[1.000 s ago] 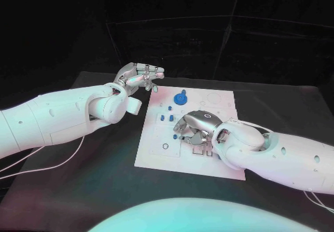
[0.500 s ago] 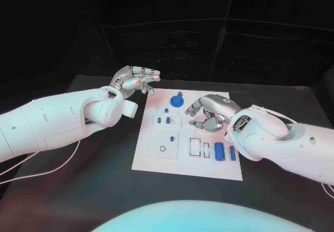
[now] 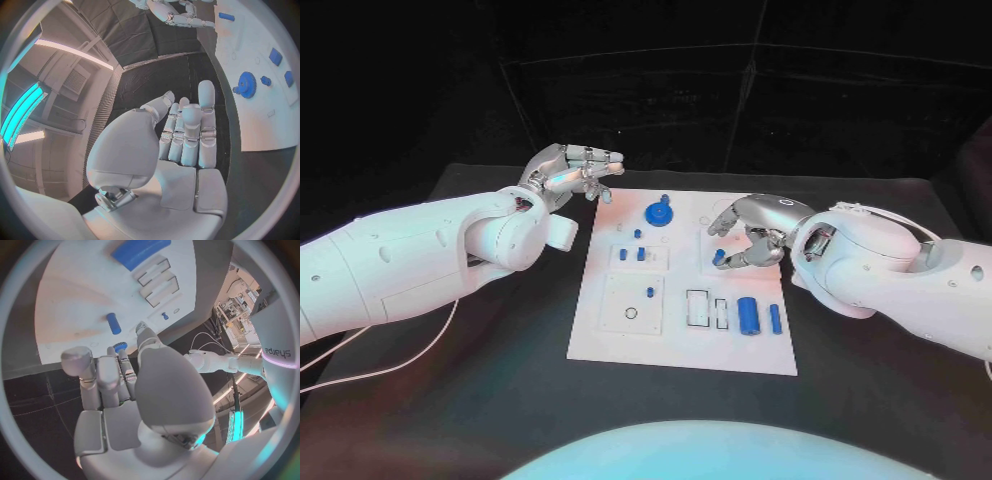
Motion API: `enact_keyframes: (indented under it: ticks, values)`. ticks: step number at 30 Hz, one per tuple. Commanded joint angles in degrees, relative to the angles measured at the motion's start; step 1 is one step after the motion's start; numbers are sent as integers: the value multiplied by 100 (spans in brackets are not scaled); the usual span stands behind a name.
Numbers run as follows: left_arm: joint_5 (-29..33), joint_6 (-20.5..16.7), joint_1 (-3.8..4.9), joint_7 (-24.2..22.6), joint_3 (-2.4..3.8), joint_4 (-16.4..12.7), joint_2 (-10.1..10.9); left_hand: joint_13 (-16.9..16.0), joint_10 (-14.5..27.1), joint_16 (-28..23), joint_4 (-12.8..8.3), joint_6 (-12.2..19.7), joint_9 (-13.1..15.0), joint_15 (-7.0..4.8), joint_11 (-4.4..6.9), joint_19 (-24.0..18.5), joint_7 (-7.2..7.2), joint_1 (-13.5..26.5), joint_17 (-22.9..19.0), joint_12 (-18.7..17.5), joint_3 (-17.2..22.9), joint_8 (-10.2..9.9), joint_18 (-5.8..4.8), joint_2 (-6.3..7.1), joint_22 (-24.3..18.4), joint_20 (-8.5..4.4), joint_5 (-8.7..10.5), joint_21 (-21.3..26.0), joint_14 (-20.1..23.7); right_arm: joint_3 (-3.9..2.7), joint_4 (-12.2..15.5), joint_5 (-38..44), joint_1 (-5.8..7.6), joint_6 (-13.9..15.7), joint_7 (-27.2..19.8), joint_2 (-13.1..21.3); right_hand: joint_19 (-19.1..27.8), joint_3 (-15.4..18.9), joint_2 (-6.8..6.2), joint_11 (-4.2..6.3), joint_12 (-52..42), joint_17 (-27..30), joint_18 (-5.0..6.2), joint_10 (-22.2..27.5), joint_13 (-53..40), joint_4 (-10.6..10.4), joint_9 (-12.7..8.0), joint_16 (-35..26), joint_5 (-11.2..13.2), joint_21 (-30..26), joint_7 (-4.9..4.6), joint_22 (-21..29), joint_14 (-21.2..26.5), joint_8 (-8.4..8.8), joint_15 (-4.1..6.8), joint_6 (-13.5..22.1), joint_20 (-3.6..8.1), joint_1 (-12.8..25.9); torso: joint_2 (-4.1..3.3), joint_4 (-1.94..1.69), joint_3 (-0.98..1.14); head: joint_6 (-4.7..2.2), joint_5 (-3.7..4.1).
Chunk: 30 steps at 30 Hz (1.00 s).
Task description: Assemble the parts on the task board
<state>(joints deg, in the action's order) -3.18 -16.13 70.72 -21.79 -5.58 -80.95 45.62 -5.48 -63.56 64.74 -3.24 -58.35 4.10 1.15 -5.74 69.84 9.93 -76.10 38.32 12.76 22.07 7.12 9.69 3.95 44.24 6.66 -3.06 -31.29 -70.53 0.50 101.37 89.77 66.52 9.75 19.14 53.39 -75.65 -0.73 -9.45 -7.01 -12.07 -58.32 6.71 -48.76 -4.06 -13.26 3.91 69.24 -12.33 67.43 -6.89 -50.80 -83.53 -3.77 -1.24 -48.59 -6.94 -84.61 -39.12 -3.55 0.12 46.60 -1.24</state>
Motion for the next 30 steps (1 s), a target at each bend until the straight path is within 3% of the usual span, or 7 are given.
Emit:
enact_keyframes:
  ticks: [1, 5, 9, 13, 19, 21, 30]
  values:
    - [15, 70, 9, -26, 4, -4, -14, -5, 31, -29, -10, 50, -5, -8, -12, -21, 8, 13, -6, 20, -30, 15, 71, -24, -5, -1, 13, 23, 47, -3, -12, 102, 12, -542, 211, -24, 30, 45, 41, -3, -90, 43, 66, 66, 2, -96, 0, -43, -33, -52, 8, 55, 21, 0, -35, 35, -35, -111, -2, -5, 6, 2, -7]
    - [14, 71, 9, -27, 4, -1, -16, -5, 31, -29, -10, 50, -5, -8, -12, -21, 8, 13, -6, 20, -30, 15, 71, -24, -5, -1, 13, 23, 47, -1, -87, 158, 13, -620, 254, -68, 22, 20, 150, 18, -216, 59, 67, 29, -7, -125, 5, -40, -34, -62, -23, 65, 19, -11, -20, 10, -26, -227, -3, -12, 8, -2, 5]
    - [14, 69, 9, -28, 4, 0, -15, -5, 31, -29, -10, 50, -5, -8, -12, -21, 8, 13, -6, 20, -30, 15, 71, -24, -5, -1, 13, 23, 47, 1, -153, 187, 12, -693, 302, -123, 24, -11, 265, 43, -327, 115, 73, -39, -9, -90, 12, -70, -25, -88, -62, 102, 24, -27, 1, -43, -10, -300, -1, -21, -5, 0, 20]
    - [14, 67, 9, -29, 4, 6, -14, -5, 31, -29, -10, 50, -5, -8, -12, -21, 8, 13, -6, 20, -30, 15, 71, -24, -5, -1, 13, 23, 47, 3, -206, 212, 11, -657, 302, -201, 12, -52, 400, 72, -426, 152, 74, -125, -1, -25, 22, -91, -13, -103, -106, 118, 16, -57, 26, -150, 9, -363, -6, -5, 5, 0, 7]
    - [14, 74, 8, -28, 4, 17, -25, -8, 37, -37, -20, 52, -4, -7, -14, -24, 10, 0, -22, 36, -27, 24, 72, -27, -13, 1, 13, 35, 59, 4, -234, 248, 10, -676, 286, -277, -81, -171, 623, 144, -622, 277, 53, -657, 19, 47, 60, -182, 79, -58, -225, 44, -8, -190, 83, -579, 54, -429, -5, -12, 8, 12, 14]
    - [14, 75, 8, -27, 4, 21, -27, -8, 37, -37, -20, 52, -4, -7, -14, -24, 10, 0, -22, 36, -27, 24, 72, -27, -13, 1, 13, 35, 59, 4, -248, 259, 10, -712, 285, -293, -111, -256, 678, 160, -618, 307, 47, -894, 38, 40, 67, -209, 131, -43, -225, 18, -15, -231, 98, -744, 65, -464, -4, -11, 7, 15, 14]
    - [14, 84, 7, -25, 4, 32, -38, -8, 37, -37, -20, 52, -4, -7, -14, -24, 10, 0, -22, 36, -27, 24, 72, -27, -13, 1, 13, 35, 59, 5, -311, 305, 10, -832, 300, -347, -204, -541, 675, 232, -332, 253, 22, -1345, 57, -6, 38, -167, 155, 30, -173, -100, -76, -234, 150, -1052, 120, -554, -4, -5, 5, 38, 10]
